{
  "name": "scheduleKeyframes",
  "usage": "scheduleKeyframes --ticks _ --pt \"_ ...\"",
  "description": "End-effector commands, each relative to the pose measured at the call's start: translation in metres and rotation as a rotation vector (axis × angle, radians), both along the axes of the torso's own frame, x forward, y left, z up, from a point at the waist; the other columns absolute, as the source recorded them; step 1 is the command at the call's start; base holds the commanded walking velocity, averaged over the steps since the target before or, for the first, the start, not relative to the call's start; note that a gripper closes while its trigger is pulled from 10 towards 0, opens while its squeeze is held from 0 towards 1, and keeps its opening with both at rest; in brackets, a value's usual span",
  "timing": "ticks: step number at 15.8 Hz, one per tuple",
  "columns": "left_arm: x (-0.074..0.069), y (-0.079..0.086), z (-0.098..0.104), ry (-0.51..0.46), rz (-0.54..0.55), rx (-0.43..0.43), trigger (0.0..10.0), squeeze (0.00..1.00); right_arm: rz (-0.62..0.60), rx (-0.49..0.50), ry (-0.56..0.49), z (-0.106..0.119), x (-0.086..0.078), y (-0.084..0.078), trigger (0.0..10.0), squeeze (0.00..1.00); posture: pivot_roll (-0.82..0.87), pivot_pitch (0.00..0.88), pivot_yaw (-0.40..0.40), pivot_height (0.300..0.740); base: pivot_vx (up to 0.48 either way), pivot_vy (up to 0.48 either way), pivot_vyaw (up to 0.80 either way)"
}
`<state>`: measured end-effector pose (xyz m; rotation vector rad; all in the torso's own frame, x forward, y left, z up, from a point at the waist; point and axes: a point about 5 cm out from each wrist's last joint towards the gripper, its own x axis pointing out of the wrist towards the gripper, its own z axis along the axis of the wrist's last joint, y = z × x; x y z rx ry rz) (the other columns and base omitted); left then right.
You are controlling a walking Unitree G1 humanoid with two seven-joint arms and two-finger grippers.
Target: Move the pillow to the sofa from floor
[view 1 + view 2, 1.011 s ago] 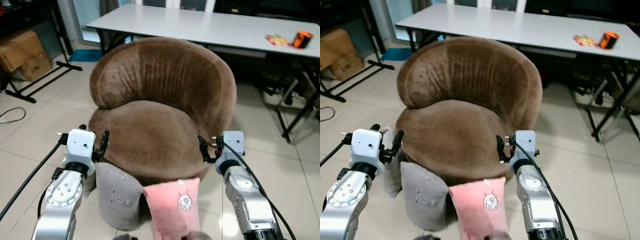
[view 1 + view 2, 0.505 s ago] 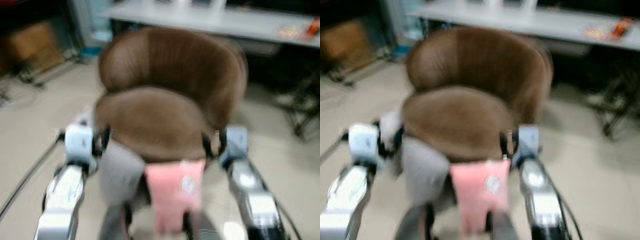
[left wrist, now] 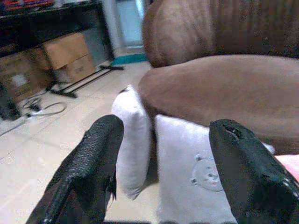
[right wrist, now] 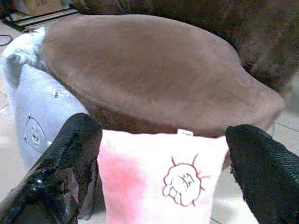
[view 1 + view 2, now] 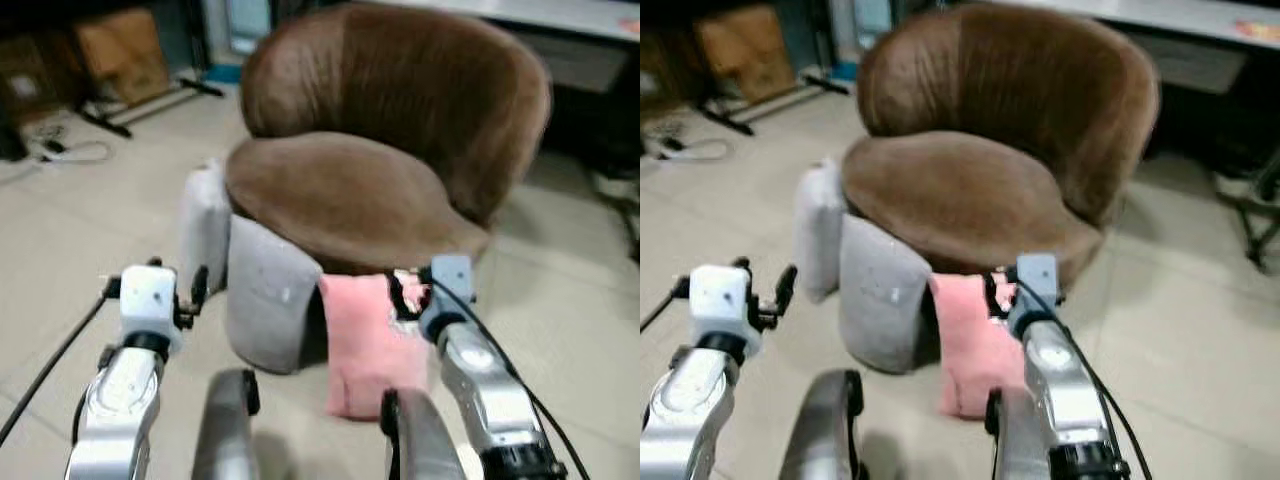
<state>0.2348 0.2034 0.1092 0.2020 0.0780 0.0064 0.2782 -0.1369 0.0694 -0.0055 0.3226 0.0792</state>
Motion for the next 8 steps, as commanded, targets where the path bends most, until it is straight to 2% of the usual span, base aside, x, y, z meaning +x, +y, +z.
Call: scheduleKeyframes --ticks 1,8 --pt "0.0029 -0.0047 0.0037 -0.018 -0.024 -0.009 10.0 0.0 -0.02 -0.02 -0.029 0.0068 0.0045 -0.0062 10.0 0.0 -0.16 0.0 -0.019 0.54 0.375 0.0 0.0" --pt "0.0044 -0.0044 0.0038 -0.017 -0.043 -0.003 10.0 0.0 -0.053 -0.052 -0.023 0.0065 0.007 -0.0091 10.0 0.0 -0.17 0.0 -0.009 0.54 0.418 0.0 0.0"
